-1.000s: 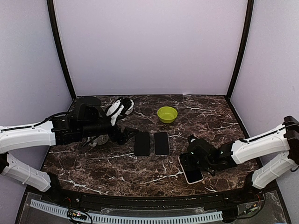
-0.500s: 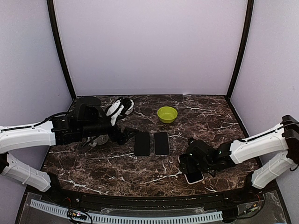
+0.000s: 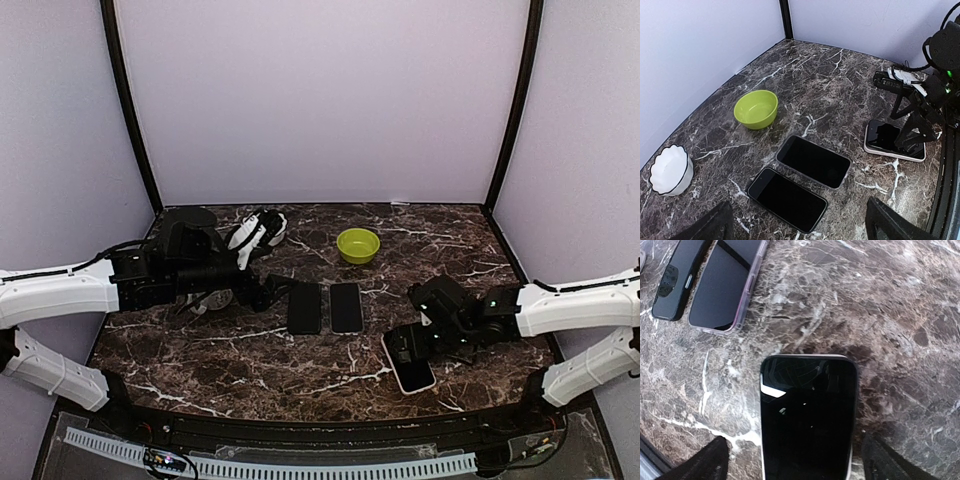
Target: Put the phone into the phone case
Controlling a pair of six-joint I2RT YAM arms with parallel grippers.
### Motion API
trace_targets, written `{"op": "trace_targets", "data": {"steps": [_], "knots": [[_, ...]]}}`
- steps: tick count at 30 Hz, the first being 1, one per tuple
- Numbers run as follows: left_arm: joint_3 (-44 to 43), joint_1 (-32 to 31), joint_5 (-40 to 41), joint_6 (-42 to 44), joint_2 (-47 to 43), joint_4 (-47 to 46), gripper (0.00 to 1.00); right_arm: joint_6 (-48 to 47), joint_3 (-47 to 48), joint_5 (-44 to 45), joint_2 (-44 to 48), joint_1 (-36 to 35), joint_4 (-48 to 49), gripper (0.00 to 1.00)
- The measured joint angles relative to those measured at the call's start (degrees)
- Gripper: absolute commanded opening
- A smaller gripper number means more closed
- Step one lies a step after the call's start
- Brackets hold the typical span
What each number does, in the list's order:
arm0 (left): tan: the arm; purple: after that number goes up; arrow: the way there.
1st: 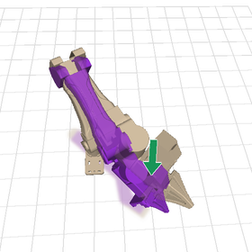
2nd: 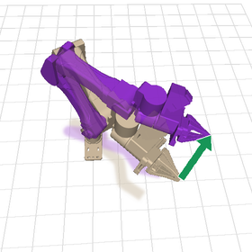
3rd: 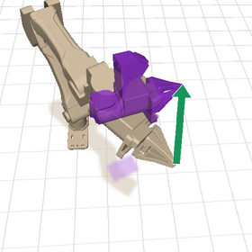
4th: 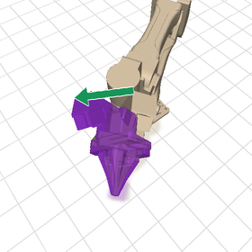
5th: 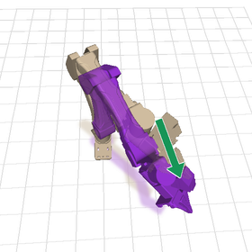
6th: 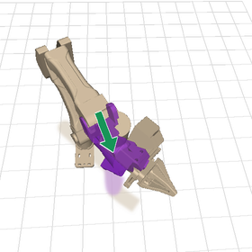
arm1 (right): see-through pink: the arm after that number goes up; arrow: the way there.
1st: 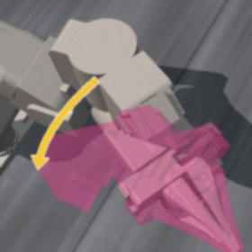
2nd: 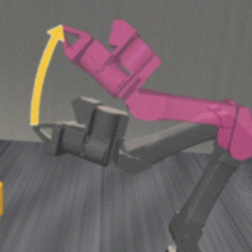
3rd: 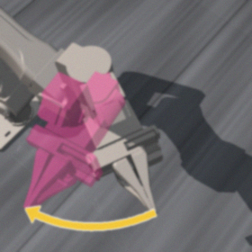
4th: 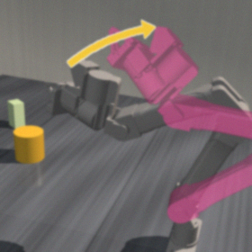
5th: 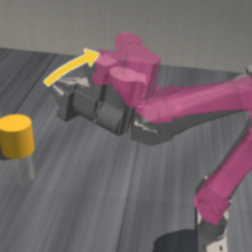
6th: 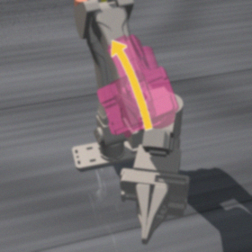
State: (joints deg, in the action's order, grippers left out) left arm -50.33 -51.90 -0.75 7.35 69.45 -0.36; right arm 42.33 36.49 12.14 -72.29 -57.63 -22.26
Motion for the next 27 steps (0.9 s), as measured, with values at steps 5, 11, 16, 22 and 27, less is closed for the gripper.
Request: {"op": "trace_targets", "data": {"steps": [5,11,16,22,27], "knots": [[0.0,0.0,-0.5,0.0,0.0,0.0,0.93,2.2,-3.5,-4.5,3.1,3.4,-2.1,0.45],[0.0,0.0,-0.7,0.0,0.0,0.0,0.93,3.2,-6.6,-6.2,2.9,3.7,-1.5,0.24],[0.0,0.0,-0.8,0.0,0.0,0.0,0.93,4.4,-7.4,-5.9,1.7,3.8,0.0,0.21],[0.0,0.0,-0.8,0.0,0.0,0.0,0.93,6.7,-5.4,-2.5,-0.9,1.5,-1.7,0.22],[0.0,0.0,-0.9,0.0,0.0,0.0,0.93,7.7,0.0,-0.8,-5.7,0.2,-7.0,0.62]]}}
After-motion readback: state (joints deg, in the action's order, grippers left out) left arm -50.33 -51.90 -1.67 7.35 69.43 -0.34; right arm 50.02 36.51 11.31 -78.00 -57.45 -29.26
